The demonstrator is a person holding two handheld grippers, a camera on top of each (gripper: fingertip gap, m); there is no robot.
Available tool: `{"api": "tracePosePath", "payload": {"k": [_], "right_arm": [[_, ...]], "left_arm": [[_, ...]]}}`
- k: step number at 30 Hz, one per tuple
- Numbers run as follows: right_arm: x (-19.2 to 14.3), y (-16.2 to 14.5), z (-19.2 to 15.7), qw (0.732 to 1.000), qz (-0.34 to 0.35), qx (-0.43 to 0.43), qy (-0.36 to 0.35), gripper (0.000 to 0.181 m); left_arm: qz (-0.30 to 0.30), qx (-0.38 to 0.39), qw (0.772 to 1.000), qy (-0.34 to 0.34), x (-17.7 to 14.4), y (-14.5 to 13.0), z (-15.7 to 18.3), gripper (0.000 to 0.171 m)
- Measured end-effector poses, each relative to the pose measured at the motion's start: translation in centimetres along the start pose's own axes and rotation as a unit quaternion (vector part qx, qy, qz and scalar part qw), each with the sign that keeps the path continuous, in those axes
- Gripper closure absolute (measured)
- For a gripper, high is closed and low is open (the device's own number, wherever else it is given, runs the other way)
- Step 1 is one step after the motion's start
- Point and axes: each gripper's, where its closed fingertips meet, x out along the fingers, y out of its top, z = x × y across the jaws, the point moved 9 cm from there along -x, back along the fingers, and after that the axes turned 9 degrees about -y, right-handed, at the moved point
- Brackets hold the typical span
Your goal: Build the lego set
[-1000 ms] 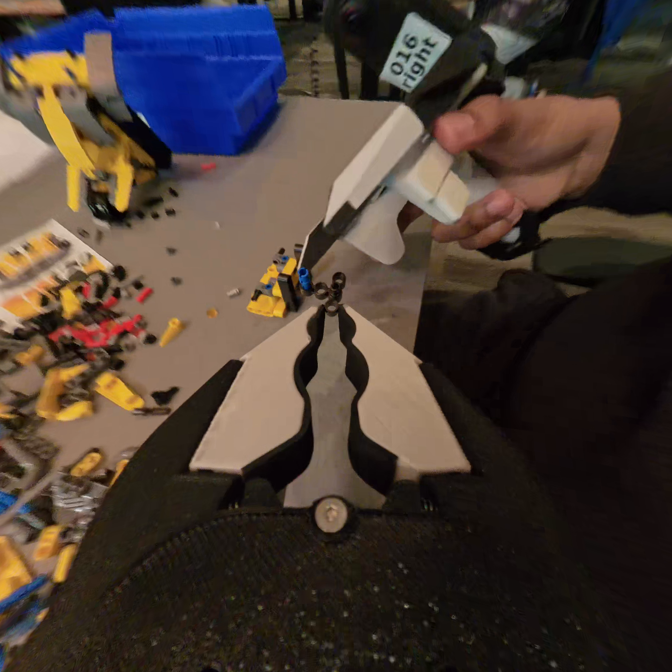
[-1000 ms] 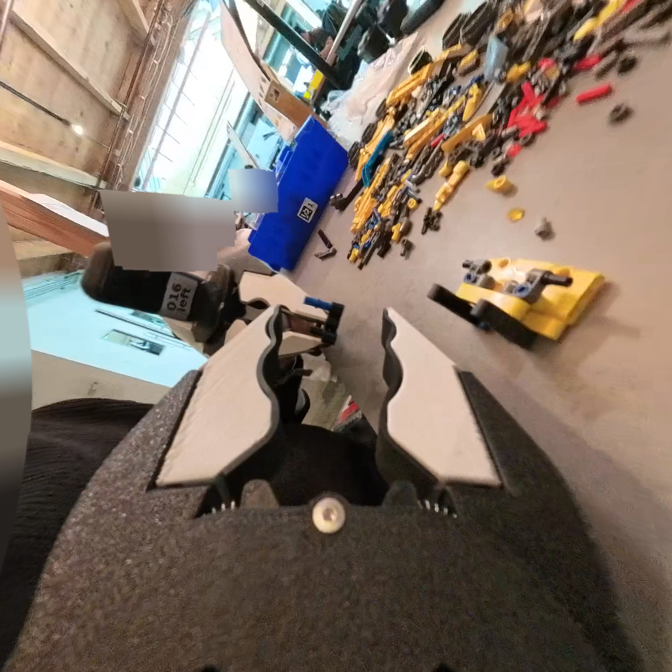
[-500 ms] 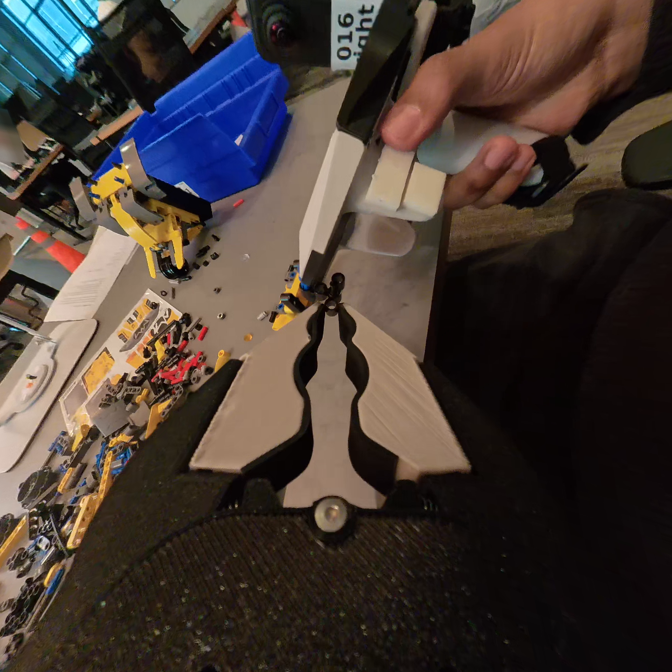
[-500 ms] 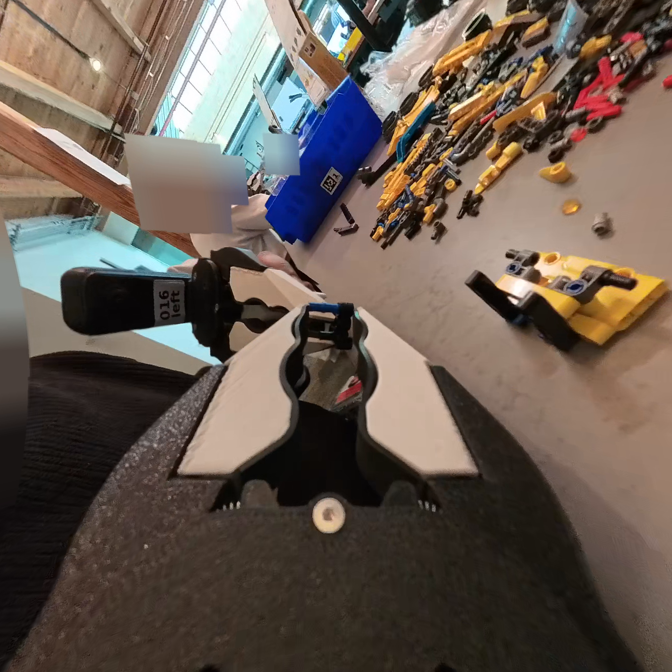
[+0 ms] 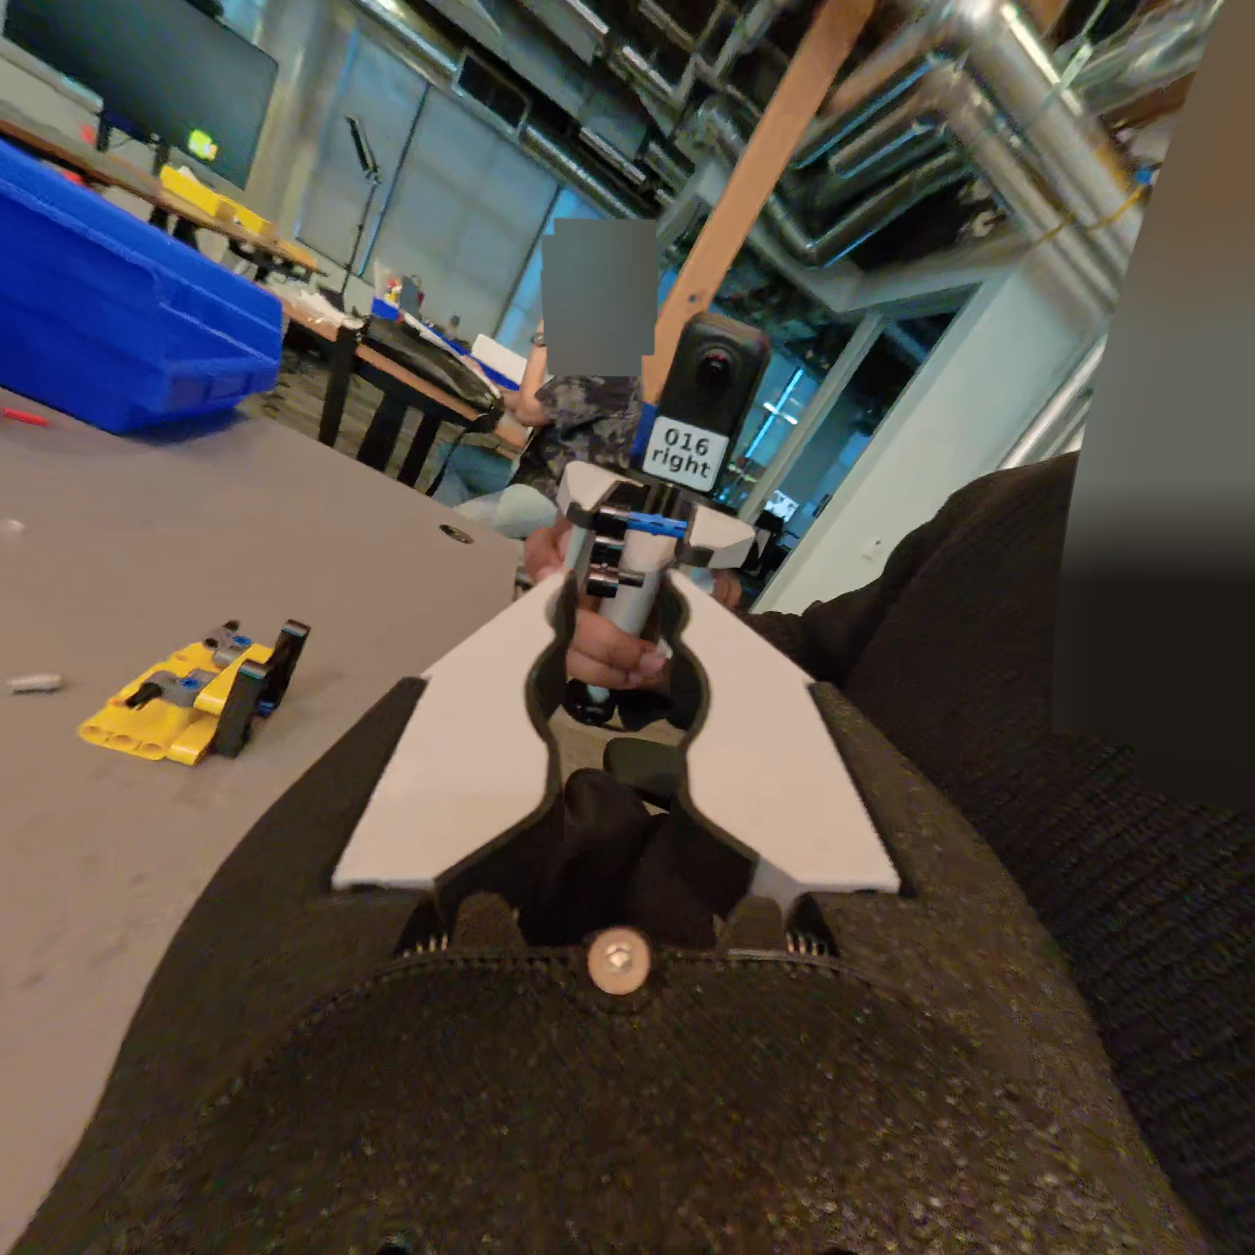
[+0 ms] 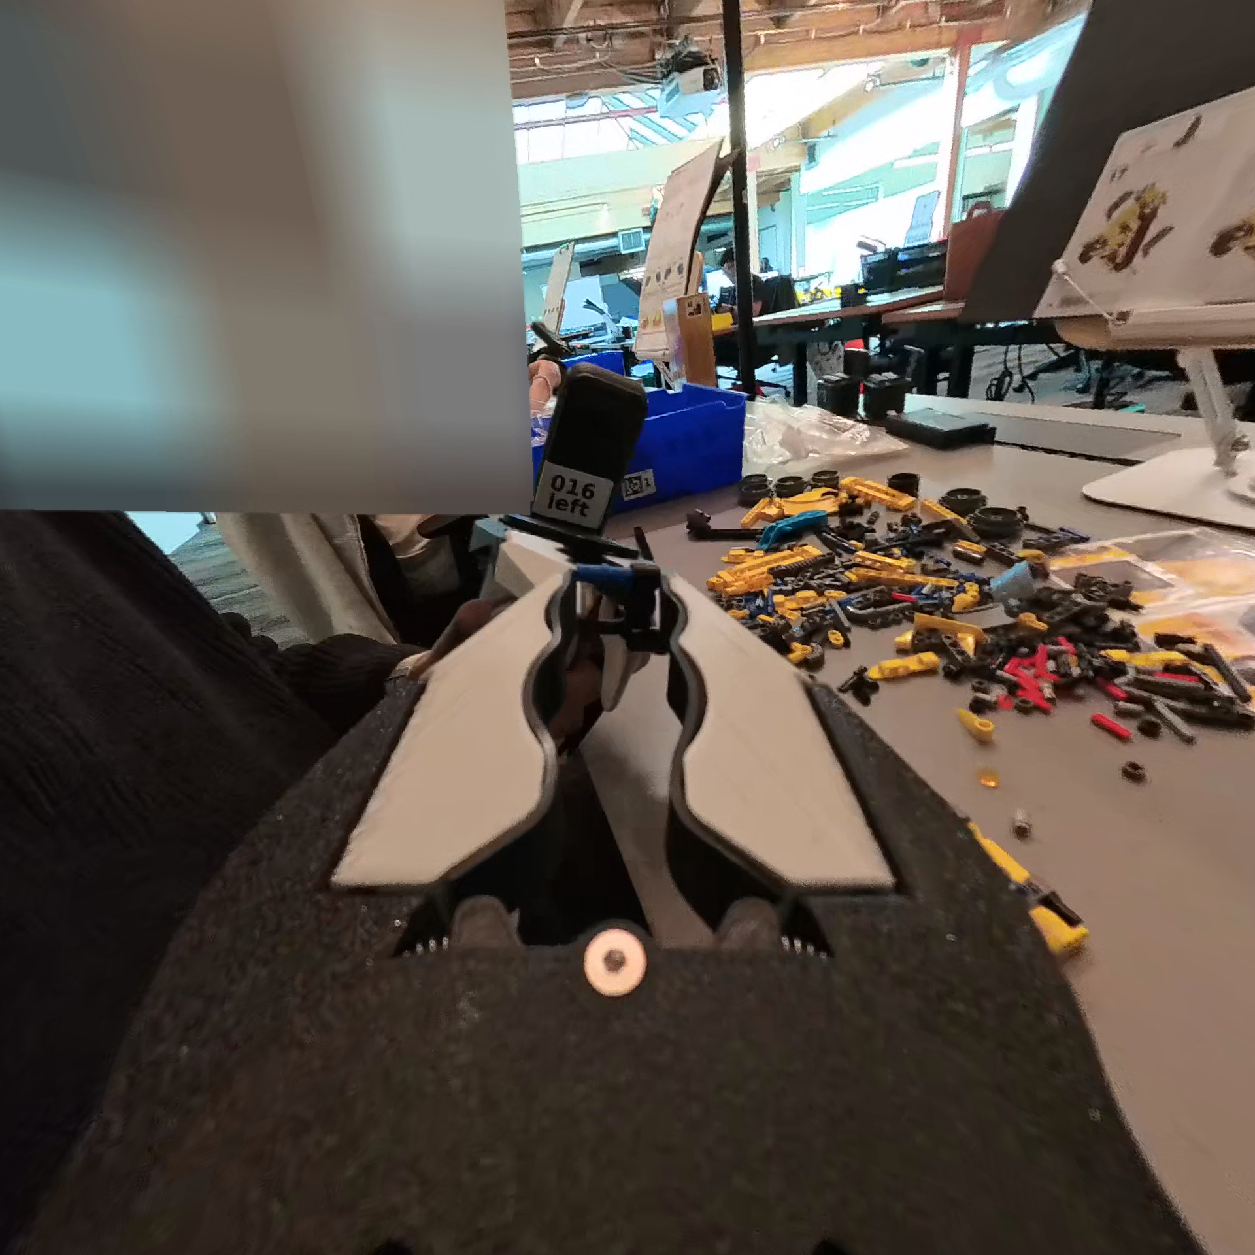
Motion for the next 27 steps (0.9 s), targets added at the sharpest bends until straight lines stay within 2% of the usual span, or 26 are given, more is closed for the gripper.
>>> {"api": "tracePosePath", "payload": {"k": [2, 5, 8, 16, 22, 27], "right_arm": [[0.14, 0.00, -0.22, 1.000, 0.003, 0.006, 0.012, 0.158], [0.18, -0.06, -0.29, 1.000, 0.005, 0.009, 0.020, 0.158], [0.21, -0.15, -0.13, 1.000, -0.001, 0.016, 0.007, 0.146], [0.22, -0.43, 0.09, 0.996, -0.038, 0.061, 0.045, 0.159], [0.22, -0.48, 0.19, 0.993, -0.037, 0.096, 0.064, 0.154], [0.24, -0.58, 0.39, 0.992, -0.041, 0.100, 0.060, 0.157]], "left_arm": [[0.000, 0.018, 1.000, 0.000, -0.04, 0.09, 0.33, 0.158], [-0.012, 0.048, 0.999, 0.008, -0.10, 0.08, 0.65, 0.158], [-0.015, 0.060, 0.998, 0.011, -0.18, 0.09, 0.79, 0.158], [-0.045, 0.089, 0.994, 0.037, -0.10, 0.02, 0.96, 0.158], [-0.050, 0.096, 0.993, 0.039, -0.13, 0.03, 1.02, 0.158], [-0.059, 0.104, 0.992, 0.050, -0.02, -0.02, 1.08, 0.158]]}}
